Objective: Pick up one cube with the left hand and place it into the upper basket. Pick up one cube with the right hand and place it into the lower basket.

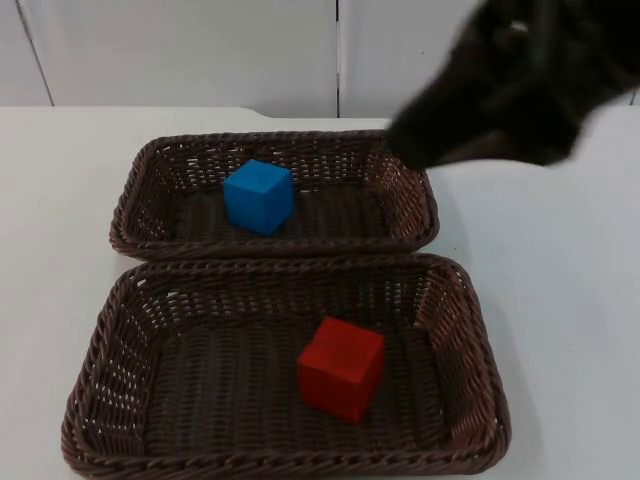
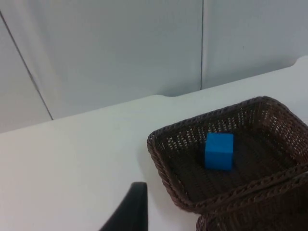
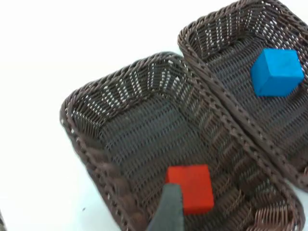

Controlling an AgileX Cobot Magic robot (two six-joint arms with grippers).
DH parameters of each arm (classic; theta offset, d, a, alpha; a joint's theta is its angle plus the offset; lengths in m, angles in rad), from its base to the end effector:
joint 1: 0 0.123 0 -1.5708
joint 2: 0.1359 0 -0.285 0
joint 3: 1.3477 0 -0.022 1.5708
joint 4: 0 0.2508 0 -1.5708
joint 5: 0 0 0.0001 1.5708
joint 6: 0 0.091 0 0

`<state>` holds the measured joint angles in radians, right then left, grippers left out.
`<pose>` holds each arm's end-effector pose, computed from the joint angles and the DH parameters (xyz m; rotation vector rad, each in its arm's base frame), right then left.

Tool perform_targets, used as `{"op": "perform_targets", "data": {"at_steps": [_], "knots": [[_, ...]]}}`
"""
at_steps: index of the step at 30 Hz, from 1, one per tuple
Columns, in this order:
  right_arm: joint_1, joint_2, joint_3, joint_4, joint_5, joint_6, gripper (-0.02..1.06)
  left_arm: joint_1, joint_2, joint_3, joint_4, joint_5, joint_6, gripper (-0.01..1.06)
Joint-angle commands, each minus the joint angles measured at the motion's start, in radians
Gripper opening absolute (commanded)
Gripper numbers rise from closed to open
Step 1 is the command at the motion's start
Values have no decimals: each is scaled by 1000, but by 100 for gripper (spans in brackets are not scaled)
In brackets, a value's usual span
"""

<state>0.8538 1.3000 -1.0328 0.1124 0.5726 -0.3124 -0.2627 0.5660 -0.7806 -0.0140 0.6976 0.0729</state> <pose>0.1790 0.2138 0.3202 -1.2271 2.0058 0.3879 0.0956 -0.0266 0.3674 0.3243 1.9423 -0.1401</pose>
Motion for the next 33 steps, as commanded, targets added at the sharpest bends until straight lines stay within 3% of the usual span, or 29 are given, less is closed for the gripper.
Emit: {"op": "perform_targets", "data": {"at_steps": [1,9,20,33], "knots": [[6,-104,84,2,-38,25,69,-6,-49,4,-12,63,0,105],[6,-306,205,2,-58,68,69,-6,-168,11,-25,151,2,105],[6,-555,302,5,-54,122,69,-6,-445,181,-82,174,1,105],[6,-795,378,-3,67,144,69,-6,-566,202,-153,398,40,105]]}}
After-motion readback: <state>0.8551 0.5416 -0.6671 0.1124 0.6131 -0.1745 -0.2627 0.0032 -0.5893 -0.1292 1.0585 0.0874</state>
